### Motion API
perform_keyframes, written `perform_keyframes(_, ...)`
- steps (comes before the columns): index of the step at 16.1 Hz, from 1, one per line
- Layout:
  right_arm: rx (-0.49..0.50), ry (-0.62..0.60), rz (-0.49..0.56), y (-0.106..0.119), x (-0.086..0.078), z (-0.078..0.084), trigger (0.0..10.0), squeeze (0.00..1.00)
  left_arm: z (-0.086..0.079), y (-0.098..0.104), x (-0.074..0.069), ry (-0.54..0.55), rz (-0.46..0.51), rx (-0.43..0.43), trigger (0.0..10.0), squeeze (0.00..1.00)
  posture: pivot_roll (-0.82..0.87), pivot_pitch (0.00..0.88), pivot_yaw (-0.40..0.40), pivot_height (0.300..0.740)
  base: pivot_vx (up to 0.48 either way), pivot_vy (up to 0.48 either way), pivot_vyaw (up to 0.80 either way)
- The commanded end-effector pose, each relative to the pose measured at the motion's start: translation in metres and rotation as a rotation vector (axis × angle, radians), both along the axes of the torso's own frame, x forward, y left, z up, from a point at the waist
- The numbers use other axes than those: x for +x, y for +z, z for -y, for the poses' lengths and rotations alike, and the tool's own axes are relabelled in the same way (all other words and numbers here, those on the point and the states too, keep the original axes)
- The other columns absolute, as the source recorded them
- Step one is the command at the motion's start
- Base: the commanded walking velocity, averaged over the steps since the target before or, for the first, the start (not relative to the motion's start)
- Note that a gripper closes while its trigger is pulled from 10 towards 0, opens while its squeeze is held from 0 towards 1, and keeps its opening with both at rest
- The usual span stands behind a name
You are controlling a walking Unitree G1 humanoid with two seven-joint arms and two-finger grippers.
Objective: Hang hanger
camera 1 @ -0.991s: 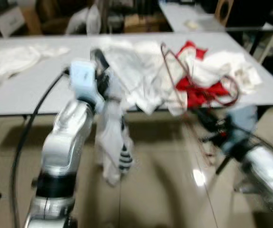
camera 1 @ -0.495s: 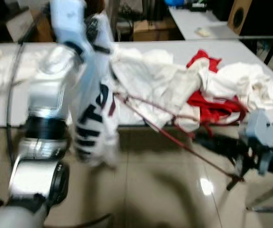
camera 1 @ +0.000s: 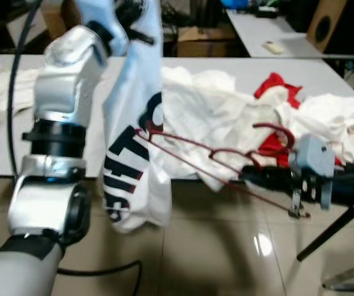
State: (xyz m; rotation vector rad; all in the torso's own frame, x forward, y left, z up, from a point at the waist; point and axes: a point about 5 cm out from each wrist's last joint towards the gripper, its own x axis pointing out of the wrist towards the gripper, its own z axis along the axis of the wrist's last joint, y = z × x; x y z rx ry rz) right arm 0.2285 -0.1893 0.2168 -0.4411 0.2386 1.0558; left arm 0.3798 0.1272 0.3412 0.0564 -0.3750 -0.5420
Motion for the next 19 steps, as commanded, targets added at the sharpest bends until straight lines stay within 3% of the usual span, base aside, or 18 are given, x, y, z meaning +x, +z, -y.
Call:
perform_keyframes(1,0.001,0.01,0.053,0.006,0.007,-0.004,10.0,0.0,0.002,0.025,-0.009,-0.039,0.083,-0.008,10.0,0.0,0.01,0.0,0.037,0.74,0.386,0.0,0.0)
perform_keyframes(8,0.02,0.041,0.121,0.017,0.026,-0.015,10.0,0.0,0.011,0.044,-0.025,-0.155,0.134,-0.011,10.0,0.0,0.02,0.0,0.026,0.74,0.366,0.0,0.0)
perform_keyframes(10,0.003,0.075,0.144,0.022,0.034,-0.02,10.0,0.0,0.017,0.05,-0.042,-0.297,0.137,-0.012,10.0,0.0,0.01,0.0,0.033,0.74,0.0,0.0,0.0)
perform_keyframes(12,-0.007,0.052,0.177,0.029,0.045,-0.02,10.0,0.0,0.018,0.055,-0.049,-0.362,0.16,-0.022,10.0,0.0,0.01,0.0,0.033,0.74,0.0,0.0,0.0)
perform_keyframes(14,-0.033,-0.039,0.253,0.043,0.072,-0.015,10.0,0.0,0.021,0.058,-0.056,-0.442,0.189,-0.035,10.0,0.0,0.01,0.0,0.033,0.74,0.0,0.0,0.0)
perform_keyframes(15,-0.066,-0.183,0.392,0.063,0.1,-0.002,10.0,0.0,0.023,0.061,-0.06,-0.471,0.21,-0.071,10.0,0.0,0.01,0.0,0.032,0.74,0.0,0.0,0.0)
perform_keyframes(16,-0.048,-0.296,0.507,0.086,0.117,0.006,10.0,0.0,0.022,0.065,-0.062,-0.482,0.224,-0.099,10.0,0.0,0.01,0.0,0.031,0.74,0.0,0.0,0.0)
perform_keyframes(17,0.059,-0.46,0.688,0.127,0.13,0.017,10.0,0.0,0.02,0.072,-0.065,-0.474,0.256,-0.133,10.0,0.0,0.02,0.0,0.027,0.74,0.0,0.0,0.0)
perform_keyframes(18,0.23,-0.655,0.882,0.177,0.133,0.035,10.0,0.0,0.014,0.082,-0.066,-0.456,0.3,-0.194,10.0,0.0,0.02,0.0,0.024,0.74,0.0,0.0,0.0)
perform_keyframes(19,0.267,-0.738,1.055,0.209,0.125,0.046,10.0,0.0,0.007,0.093,-0.068,-0.44,0.339,-0.266,10.0,0.0,0.02,0.0,0.022,0.74,0.0,0.0,0.0)
